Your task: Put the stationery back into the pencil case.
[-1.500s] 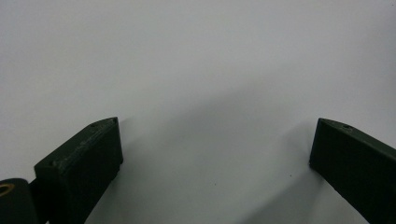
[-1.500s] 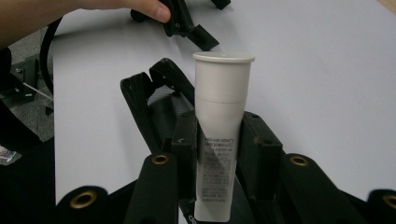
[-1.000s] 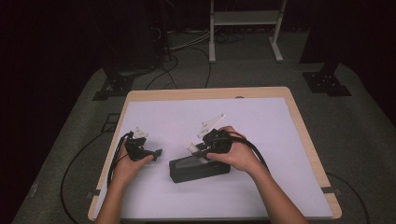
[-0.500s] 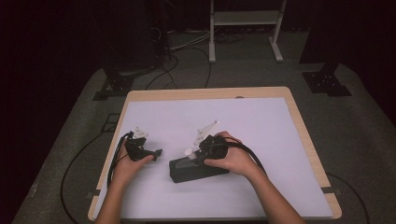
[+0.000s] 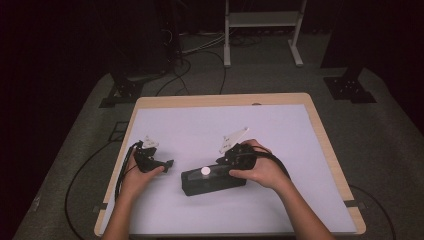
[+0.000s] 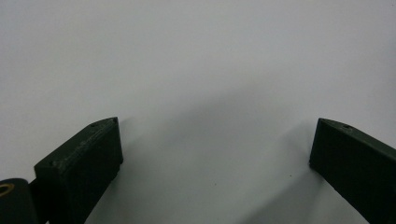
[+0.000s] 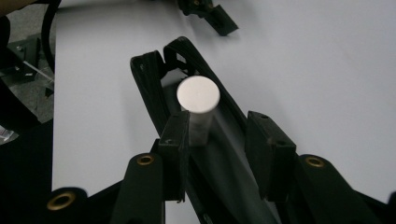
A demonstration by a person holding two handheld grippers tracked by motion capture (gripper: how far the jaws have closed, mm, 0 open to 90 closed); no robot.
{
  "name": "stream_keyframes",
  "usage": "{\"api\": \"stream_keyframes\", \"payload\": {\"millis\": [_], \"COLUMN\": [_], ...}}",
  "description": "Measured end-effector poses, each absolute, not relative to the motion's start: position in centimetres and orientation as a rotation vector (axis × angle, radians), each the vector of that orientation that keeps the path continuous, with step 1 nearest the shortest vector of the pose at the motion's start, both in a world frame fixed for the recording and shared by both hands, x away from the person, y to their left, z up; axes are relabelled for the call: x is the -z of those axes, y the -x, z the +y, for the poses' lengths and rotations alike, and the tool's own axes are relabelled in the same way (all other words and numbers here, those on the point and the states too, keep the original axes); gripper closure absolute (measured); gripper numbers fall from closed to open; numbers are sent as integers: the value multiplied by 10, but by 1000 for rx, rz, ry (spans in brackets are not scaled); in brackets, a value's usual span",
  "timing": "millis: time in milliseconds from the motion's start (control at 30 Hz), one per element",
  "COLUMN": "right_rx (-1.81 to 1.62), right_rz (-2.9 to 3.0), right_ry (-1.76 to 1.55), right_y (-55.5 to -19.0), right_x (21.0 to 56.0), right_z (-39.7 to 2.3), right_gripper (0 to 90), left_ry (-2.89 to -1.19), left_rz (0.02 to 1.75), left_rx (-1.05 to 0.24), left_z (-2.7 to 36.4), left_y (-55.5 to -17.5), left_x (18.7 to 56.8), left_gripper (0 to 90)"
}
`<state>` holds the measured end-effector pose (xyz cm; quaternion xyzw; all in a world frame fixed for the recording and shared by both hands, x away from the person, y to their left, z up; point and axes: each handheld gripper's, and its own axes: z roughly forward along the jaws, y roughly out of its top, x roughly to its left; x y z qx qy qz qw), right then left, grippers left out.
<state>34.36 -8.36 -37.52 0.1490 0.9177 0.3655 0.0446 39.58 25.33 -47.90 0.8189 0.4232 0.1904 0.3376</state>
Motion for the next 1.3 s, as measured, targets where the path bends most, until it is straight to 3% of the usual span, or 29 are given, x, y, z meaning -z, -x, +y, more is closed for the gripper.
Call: {"api": "stream_keyframes", "payload": {"millis": [667, 1300], "right_rx": [-1111, -1007], "right_rz": [2641, 2504], "right_ry": [-734, -985], "right_y": [-354, -360], "right_x": [391, 425], "right_z": [-168, -232], "right_gripper": [392, 308], "left_ry": [-2136, -2136], "left_rz": [1102, 1103], "left_rx": [-498, -499], "left_z": [253, 253], "left_y": [-396, -396], "left_x": [479, 479], "left_gripper": [16, 17]}}
